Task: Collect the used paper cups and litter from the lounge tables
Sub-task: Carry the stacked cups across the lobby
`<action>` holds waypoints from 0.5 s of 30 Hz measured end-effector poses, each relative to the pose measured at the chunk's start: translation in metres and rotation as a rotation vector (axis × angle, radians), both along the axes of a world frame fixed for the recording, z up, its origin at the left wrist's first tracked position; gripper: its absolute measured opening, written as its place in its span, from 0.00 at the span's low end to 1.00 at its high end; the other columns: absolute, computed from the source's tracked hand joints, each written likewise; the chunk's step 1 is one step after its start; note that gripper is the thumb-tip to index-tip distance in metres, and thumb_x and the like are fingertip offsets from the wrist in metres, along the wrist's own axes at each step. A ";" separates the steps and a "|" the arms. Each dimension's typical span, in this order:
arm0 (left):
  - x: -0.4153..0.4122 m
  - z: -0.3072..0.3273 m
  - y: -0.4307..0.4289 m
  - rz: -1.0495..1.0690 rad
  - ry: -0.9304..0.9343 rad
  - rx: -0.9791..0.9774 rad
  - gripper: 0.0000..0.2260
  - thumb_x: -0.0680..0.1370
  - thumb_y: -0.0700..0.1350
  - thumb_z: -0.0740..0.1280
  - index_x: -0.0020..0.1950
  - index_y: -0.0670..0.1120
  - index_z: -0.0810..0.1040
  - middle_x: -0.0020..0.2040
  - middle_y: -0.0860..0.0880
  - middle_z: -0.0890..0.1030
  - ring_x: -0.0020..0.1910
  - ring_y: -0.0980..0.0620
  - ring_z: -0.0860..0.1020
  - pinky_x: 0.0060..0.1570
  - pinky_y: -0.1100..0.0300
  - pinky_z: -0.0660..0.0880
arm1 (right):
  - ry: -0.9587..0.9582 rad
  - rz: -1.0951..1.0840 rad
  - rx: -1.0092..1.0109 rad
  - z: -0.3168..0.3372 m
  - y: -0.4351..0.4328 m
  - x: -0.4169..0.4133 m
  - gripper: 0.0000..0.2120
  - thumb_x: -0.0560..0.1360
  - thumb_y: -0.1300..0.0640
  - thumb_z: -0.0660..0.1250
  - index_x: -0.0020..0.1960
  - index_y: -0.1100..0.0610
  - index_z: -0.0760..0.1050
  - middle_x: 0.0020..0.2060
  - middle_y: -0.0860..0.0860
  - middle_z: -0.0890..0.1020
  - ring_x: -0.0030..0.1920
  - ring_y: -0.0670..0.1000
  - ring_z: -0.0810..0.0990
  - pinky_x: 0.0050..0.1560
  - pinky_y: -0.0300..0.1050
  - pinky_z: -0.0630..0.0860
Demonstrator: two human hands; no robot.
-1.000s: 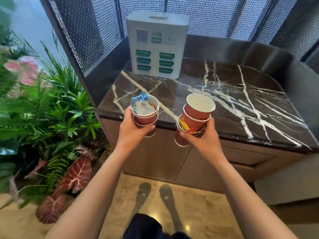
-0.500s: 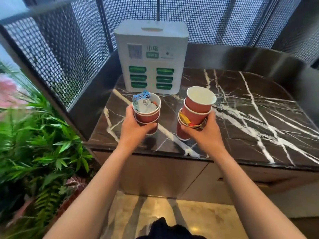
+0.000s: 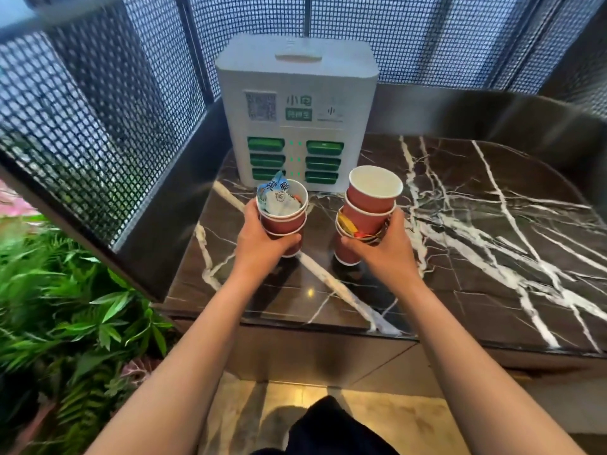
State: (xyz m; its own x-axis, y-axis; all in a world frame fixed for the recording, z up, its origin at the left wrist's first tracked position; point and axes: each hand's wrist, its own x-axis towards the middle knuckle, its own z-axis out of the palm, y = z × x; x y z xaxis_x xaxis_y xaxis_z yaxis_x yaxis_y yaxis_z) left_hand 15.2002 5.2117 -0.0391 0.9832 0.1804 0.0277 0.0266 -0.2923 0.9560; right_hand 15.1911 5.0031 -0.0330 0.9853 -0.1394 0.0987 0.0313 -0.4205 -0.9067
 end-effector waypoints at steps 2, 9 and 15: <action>0.005 -0.002 -0.001 -0.001 0.006 0.013 0.38 0.66 0.38 0.78 0.70 0.48 0.63 0.63 0.52 0.74 0.61 0.55 0.73 0.59 0.62 0.68 | -0.005 -0.003 -0.001 -0.001 0.001 0.006 0.38 0.64 0.58 0.78 0.68 0.56 0.62 0.58 0.44 0.72 0.57 0.43 0.72 0.55 0.37 0.68; 0.014 -0.011 -0.002 -0.011 0.007 0.002 0.38 0.66 0.37 0.78 0.71 0.47 0.63 0.60 0.54 0.73 0.61 0.56 0.72 0.59 0.63 0.66 | 0.025 0.007 -0.007 -0.010 0.004 0.014 0.39 0.64 0.57 0.78 0.68 0.53 0.60 0.59 0.45 0.73 0.58 0.44 0.73 0.57 0.39 0.69; 0.018 -0.016 -0.004 -0.037 0.029 0.008 0.39 0.67 0.37 0.77 0.72 0.47 0.61 0.60 0.55 0.72 0.61 0.57 0.71 0.59 0.65 0.66 | 0.035 0.023 0.010 -0.010 0.004 0.016 0.38 0.65 0.57 0.78 0.67 0.51 0.60 0.60 0.45 0.73 0.58 0.43 0.73 0.56 0.38 0.69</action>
